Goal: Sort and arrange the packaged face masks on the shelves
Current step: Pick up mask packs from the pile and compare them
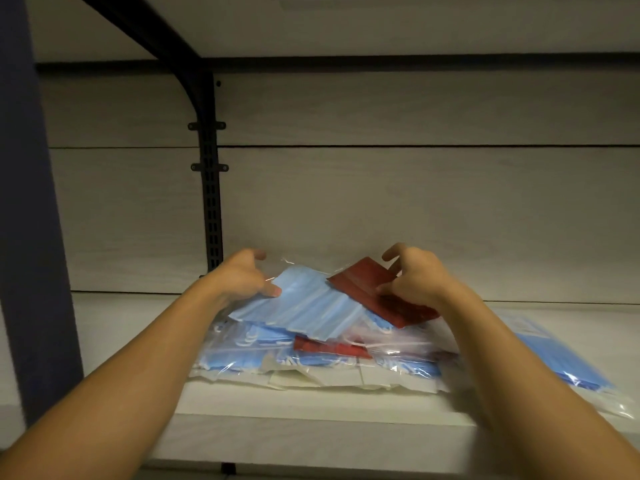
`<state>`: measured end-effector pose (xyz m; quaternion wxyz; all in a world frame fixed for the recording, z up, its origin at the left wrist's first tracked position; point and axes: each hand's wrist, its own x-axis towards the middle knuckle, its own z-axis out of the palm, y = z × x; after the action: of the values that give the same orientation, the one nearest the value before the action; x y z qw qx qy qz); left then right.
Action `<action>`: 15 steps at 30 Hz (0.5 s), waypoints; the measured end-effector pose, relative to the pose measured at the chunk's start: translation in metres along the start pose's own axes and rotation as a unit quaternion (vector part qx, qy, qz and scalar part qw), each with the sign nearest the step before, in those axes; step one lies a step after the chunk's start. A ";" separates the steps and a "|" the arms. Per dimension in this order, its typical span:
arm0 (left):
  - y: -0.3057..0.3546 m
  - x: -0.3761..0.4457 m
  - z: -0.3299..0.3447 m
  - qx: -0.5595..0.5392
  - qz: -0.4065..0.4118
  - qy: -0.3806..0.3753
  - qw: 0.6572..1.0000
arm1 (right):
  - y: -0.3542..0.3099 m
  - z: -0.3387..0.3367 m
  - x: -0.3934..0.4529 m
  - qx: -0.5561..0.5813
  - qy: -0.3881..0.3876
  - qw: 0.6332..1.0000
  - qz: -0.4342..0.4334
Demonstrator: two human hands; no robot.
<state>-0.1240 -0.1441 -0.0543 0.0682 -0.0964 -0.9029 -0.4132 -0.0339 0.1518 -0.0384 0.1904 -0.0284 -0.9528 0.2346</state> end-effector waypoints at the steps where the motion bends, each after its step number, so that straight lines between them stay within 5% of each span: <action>1: 0.000 -0.001 0.000 -0.009 -0.013 0.002 1.000 | 0.000 0.000 0.000 0.030 0.003 1.000 0.008; 15: 0.012 -0.012 -0.008 -0.318 -0.044 -0.023 0.947 | 0.002 -0.007 -0.010 0.385 -0.052 0.917 0.087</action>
<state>-0.1091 -0.1440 -0.0426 -0.0046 -0.0829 -0.7292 -0.6792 -0.0219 0.1556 -0.0369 0.1153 -0.0231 -0.7912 0.6002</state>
